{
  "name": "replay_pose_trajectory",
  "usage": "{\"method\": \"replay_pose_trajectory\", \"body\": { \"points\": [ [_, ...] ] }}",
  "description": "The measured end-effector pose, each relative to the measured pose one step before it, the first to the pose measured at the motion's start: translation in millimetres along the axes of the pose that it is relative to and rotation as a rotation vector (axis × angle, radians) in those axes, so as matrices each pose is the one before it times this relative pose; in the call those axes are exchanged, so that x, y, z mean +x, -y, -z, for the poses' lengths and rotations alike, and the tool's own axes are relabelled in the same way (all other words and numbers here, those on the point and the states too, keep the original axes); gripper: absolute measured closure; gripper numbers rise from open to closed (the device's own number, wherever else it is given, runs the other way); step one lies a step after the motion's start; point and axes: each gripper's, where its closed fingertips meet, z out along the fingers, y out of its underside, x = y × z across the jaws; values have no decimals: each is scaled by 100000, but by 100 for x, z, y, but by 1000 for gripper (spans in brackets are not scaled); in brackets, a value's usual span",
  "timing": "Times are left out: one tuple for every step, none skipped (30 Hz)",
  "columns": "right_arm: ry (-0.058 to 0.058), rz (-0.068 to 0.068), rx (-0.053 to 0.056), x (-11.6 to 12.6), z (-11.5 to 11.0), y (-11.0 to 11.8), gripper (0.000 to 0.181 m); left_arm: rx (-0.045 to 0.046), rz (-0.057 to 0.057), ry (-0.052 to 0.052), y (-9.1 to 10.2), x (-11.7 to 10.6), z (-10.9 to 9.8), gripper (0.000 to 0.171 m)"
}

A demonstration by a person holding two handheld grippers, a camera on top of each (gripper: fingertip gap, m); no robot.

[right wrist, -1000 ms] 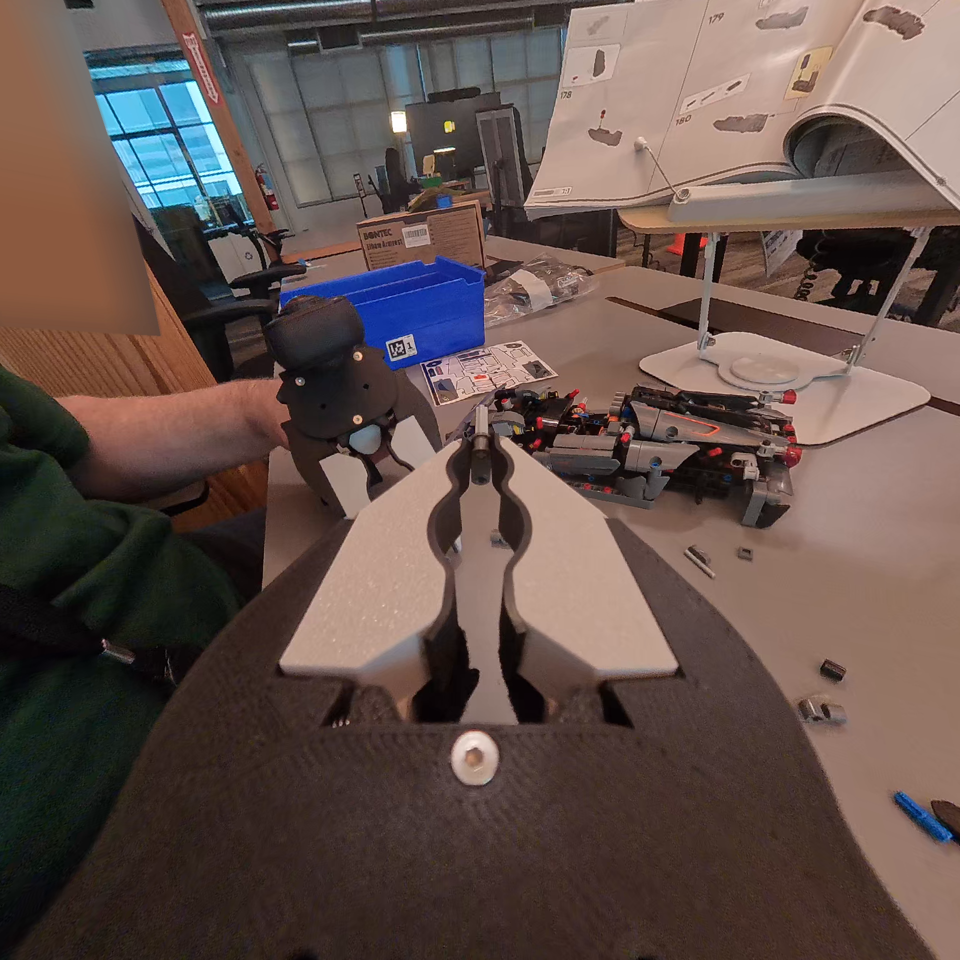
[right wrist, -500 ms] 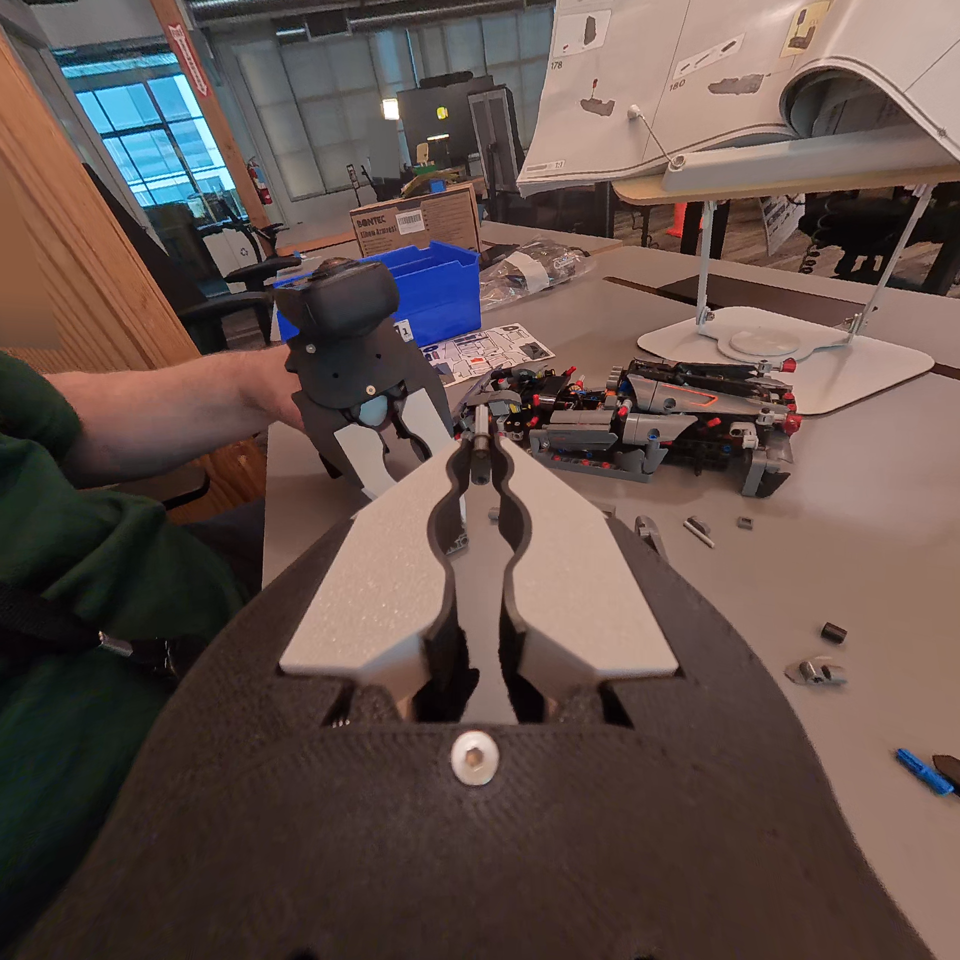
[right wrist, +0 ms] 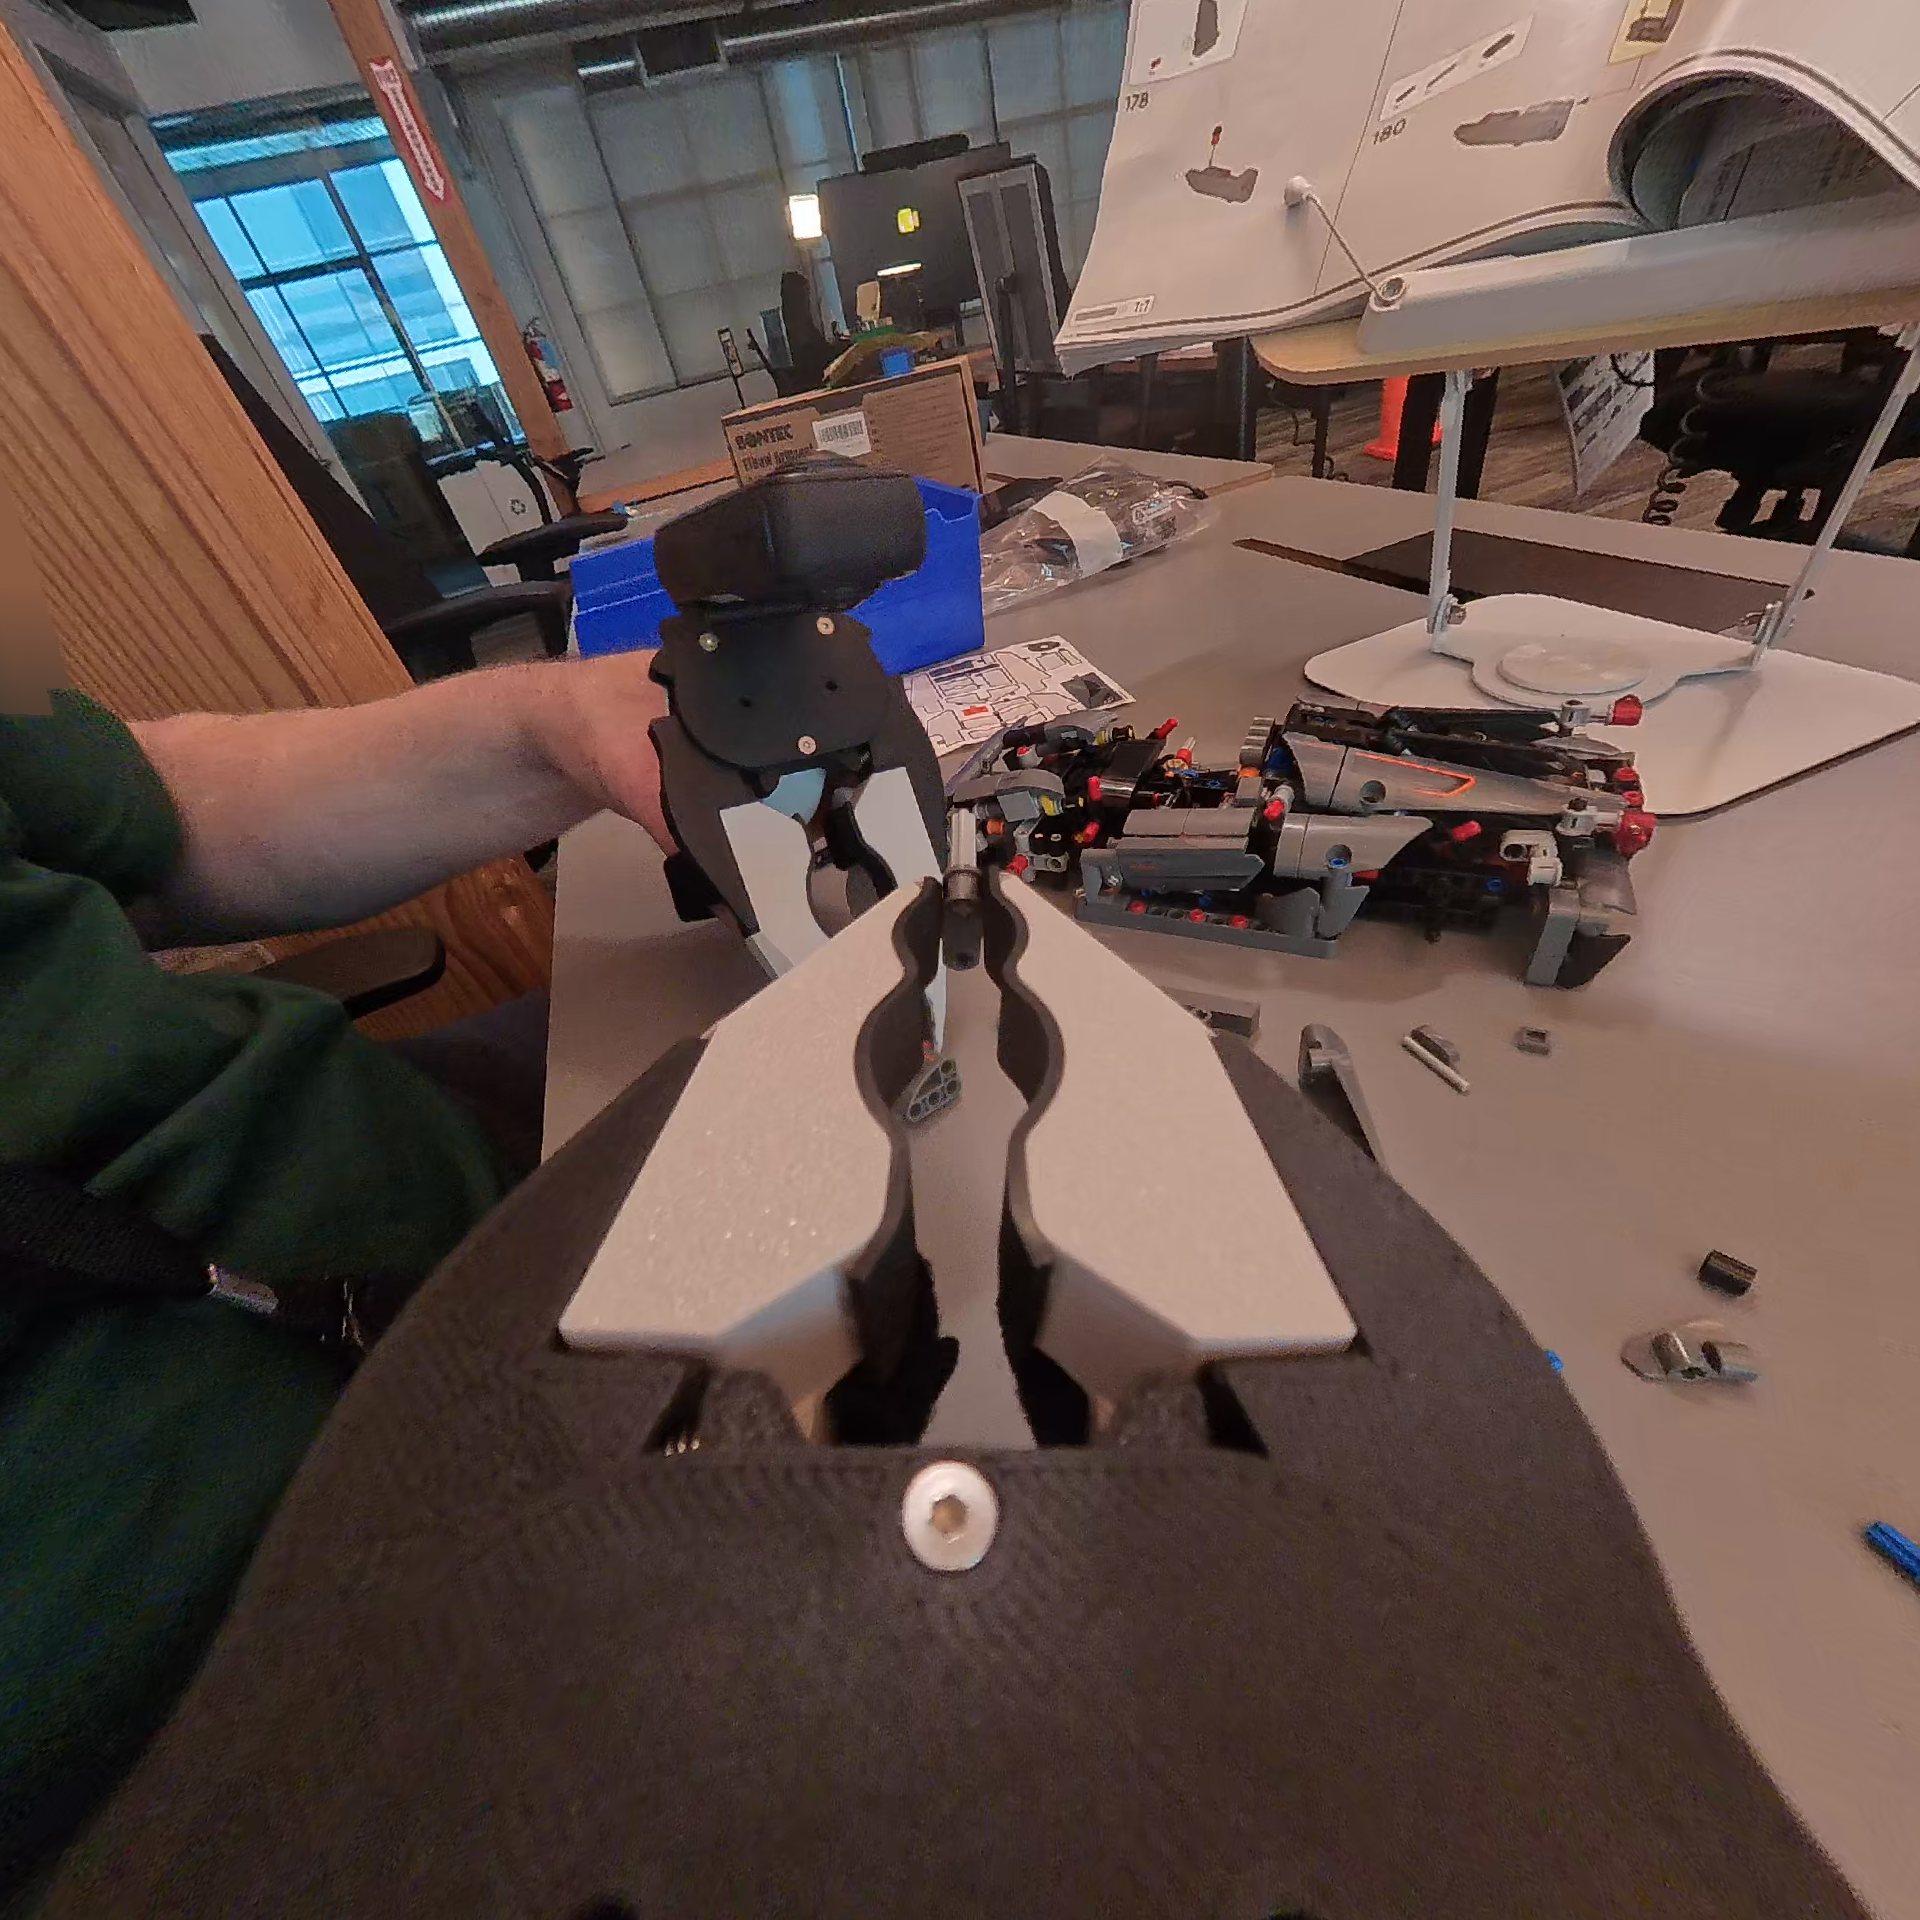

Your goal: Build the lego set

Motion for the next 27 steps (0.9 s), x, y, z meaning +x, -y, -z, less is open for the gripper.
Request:
{"method": "replay_pose_trajectory", "body": {
  "points": [
    [-137,-6,-379,10,23,-85,176,1,1172,-2642,49,209,-185,151],
    [-234,22,-382,36,28,-104,176,1063,174,-718,178,76,-94,152],
    [-235,-175,-375,53,41,-119,176,251,-758,599,62,38,-60,152],
    [-199,-465,-458,92,18,-156,176,216,-939,1212,42,29,-31,152],
    [-64,-539,-433,101,1,-165,176,262,-609,1986,36,-66,8,152],
    [-40,-455,-311,96,-29,-136,176,620,-1164,3223,63,-176,37,153],
    [12,-342,-522,88,-61,-140,176,394,-2155,2896,35,-34,35,153],
    [-233,-216,-940,103,-88,-185,176,495,-2998,4955,67,-217,71,153],
    [-277,-14,-1121,81,-105,-203,176,-165,-1999,4758,7,-194,81,153],
    [-39,132,-1215,33,-144,-222,176,-200,-1651,4065,8,-109,73,153],
    [25,-148,-1785,34,-184,-310,176,124,-2552,4841,29,-189,75,154],
    [-378,-277,-2402,80,-247,-422,176,-239,-2429,3431,0,-38,39,154],
    [-668,346,-2669,93,-273,-475,176,-62,-1945,3028,30,-80,42,154],
    [-242,851,-2750,-19,-329,-529,176,403,-2395,3788,71,-201,8,154],
    [-484,653,-3334,22,-384,-648,176,539,-1854,2465,65,-59,-38,154],
    [-1939,776,-4258,236,-412,-796,176,363,-1078,2092,52,-78,-22,154],
    [-1643,1271,-4582,156,-425,-829,176,-185,-1796,3503,-18,-267,-14,154],
    [-492,661,-4345,-15,-412,-758,176,-561,-2994,4057,-66,-322,-14,154],
    [-447,-138,-4077,4,-367,-685,176,-324,-2493,3096,-32,-216,-3,155],
    [-596,-337,-3440,55,-325,-589,176,409,-1291,2299,55,-160,15,155],
    [-449,135,-2770,46,-293,-470,176,1490,-775,1619,196,-86,68,158],
    [-245,353,-2668,15,-269,-442,176,1299,-686,1738,158,-138,87,160],
    [-204,202,-1908,12,-228,-313,176,671,-777,1523,83,-138,84,163],
    [462,-758,-1183,-36,-194,-184,176,500,-59,-33,58,17,27,164],
    [1110,-1089,-424,-90,-168,-68,176,532,915,-619,21,20,-23,164],
    [740,-871,-346,-11,-160,-74,176,345,578,-420,-4,-32,-9,164],
    [147,-498,-1065,57,-118,-126,176,174,185,-162,-22,-42,4,164]
  ]
}}
